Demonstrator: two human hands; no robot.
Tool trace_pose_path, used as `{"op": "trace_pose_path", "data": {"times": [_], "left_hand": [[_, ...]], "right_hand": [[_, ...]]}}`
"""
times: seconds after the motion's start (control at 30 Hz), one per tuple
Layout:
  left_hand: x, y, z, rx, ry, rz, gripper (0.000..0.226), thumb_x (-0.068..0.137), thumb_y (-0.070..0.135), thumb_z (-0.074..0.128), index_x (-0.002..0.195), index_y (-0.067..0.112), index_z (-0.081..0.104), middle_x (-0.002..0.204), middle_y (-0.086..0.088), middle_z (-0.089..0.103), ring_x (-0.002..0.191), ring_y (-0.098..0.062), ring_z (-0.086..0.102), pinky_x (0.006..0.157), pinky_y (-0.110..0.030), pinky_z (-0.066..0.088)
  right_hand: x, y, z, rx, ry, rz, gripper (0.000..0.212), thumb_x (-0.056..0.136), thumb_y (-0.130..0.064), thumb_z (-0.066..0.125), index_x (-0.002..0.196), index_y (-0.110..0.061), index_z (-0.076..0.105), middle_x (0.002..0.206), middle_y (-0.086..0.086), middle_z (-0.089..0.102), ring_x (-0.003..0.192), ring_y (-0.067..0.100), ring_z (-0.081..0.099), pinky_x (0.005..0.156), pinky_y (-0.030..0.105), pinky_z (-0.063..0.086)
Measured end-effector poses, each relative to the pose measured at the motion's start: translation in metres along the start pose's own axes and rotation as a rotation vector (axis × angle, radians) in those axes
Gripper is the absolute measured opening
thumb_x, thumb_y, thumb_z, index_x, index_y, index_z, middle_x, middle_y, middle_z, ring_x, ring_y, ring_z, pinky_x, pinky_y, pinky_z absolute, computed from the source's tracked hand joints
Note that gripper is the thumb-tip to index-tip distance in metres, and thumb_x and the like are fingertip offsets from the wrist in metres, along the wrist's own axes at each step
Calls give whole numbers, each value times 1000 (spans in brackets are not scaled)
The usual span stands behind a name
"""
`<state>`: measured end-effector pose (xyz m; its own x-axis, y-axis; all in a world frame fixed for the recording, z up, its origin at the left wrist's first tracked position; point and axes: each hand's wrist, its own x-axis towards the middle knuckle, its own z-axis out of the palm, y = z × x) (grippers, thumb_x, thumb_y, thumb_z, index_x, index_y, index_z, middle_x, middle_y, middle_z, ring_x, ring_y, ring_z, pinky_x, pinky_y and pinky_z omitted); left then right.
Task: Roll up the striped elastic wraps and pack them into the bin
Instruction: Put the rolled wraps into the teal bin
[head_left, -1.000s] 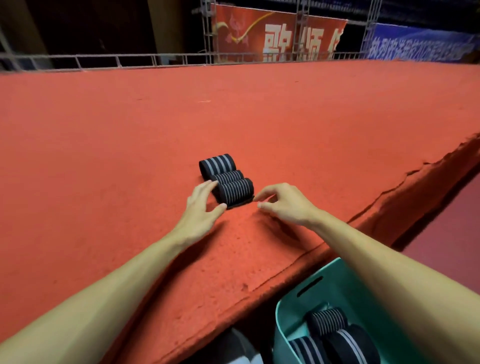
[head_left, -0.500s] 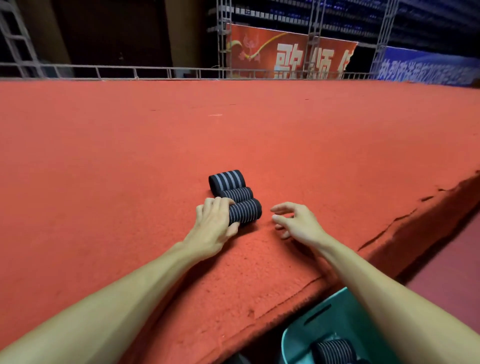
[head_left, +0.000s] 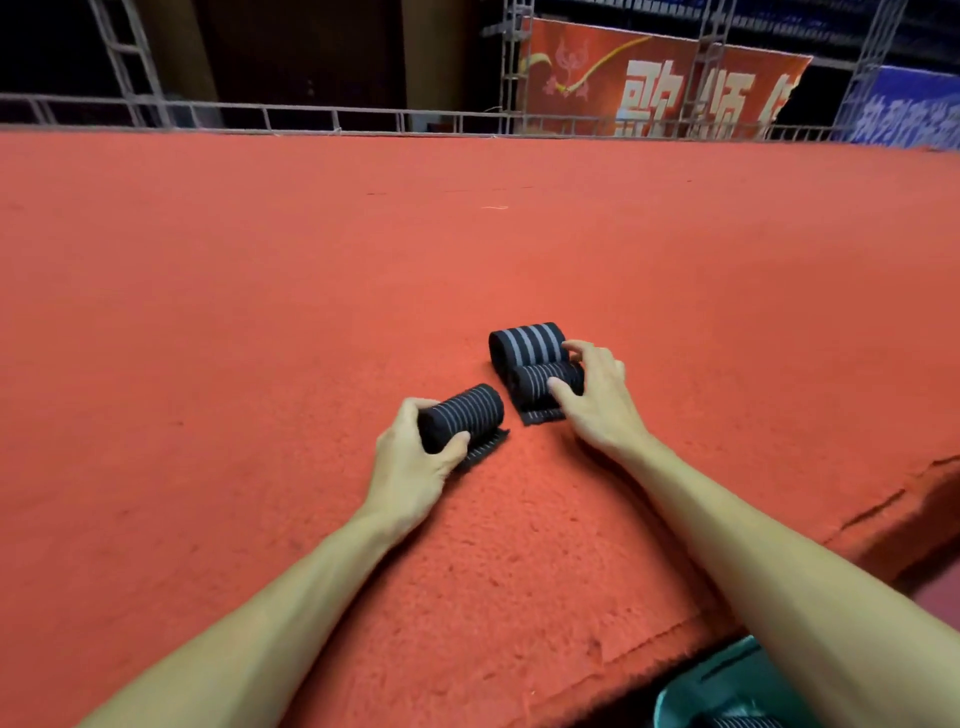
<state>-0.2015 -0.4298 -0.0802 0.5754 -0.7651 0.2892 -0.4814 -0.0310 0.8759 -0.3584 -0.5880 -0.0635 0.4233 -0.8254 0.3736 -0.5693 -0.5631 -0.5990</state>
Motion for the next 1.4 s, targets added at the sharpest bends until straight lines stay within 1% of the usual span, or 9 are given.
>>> {"op": "trace_pose_path", "data": {"times": [0.1, 0.23, 0.4, 0.63, 0.8, 0.97, 1.17, 1.33, 1.4], "left_hand": [[-2, 0, 0, 9, 14, 10, 31, 80, 15, 73, 105, 16, 56, 94, 5, 63, 87, -11, 56, 72, -12, 35], [0, -1, 2, 37, 15, 30, 30, 79, 15, 74, 102, 19, 56, 91, 7, 63, 85, -9, 56, 69, -9, 35], [-1, 3, 1, 54, 13, 38, 31, 78, 14, 75, 104, 15, 58, 93, 4, 63, 86, -12, 56, 72, -13, 34], [-22, 17, -4, 73, -12, 122, 34, 75, 13, 77, 100, 20, 55, 93, 4, 62, 85, -17, 58, 80, -28, 46], [-77, 62, 9, -75, -28, 224, 36, 70, 9, 81, 95, 22, 58, 85, 18, 61, 74, 0, 55, 68, -7, 40], [-140, 98, 43, -273, -193, 218, 37, 70, 14, 82, 95, 26, 58, 90, 11, 66, 80, -11, 62, 78, -34, 54], [-202, 107, 97, -247, -439, 195, 33, 72, 17, 81, 94, 25, 57, 94, 8, 66, 89, -11, 62, 85, -36, 53], [-232, 106, 125, -134, -592, 223, 34, 70, 20, 82, 96, 21, 60, 93, 4, 68, 90, -14, 64, 85, -35, 52], [-240, 108, 132, -124, -643, 229, 34, 70, 19, 83, 95, 20, 60, 91, 5, 67, 87, -13, 64, 83, -31, 51]], "right_hand": [[1, 10, 8, 117, 79, 46, 44, 83, -17, 69, 124, -9, 56, 122, 10, 49, 114, 17, 48, 96, 16, 30], [5, 22, 4, 121, 22, 91, 51, 75, -28, 79, 122, -15, 63, 119, 7, 57, 106, 17, 56, 92, 24, 41], [-8, 12, 0, 80, -6, 81, 41, 77, -25, 78, 111, -17, 58, 103, -1, 60, 96, 17, 55, 79, 23, 35], [-68, -5, -62, 125, 42, 41, 44, 66, -28, 86, 104, -21, 63, 102, -3, 62, 90, 13, 57, 83, 26, 44], [-129, 1, -134, 98, -44, 114, 44, 71, -23, 83, 112, -26, 68, 107, -2, 66, 92, 11, 58, 86, 25, 43], [-217, 28, -183, 426, -36, 324, 29, 85, -7, 68, 111, -21, 68, 109, 0, 68, 104, 15, 61, 96, 31, 48], [-305, 67, -209, 351, -206, 579, 28, 83, -5, 72, 108, -17, 69, 92, 1, 67, 67, 2, 61, 63, 15, 51], [-353, 98, -206, -99, -562, 582, 37, 68, -26, 86, 103, -23, 73, 66, -23, 61, 60, -3, 55, 66, 16, 46], [-363, 100, -198, -140, -700, 601, 35, 65, -24, 88, 97, -22, 72, 65, -20, 60, 65, 2, 58, 64, 15, 45]]}}
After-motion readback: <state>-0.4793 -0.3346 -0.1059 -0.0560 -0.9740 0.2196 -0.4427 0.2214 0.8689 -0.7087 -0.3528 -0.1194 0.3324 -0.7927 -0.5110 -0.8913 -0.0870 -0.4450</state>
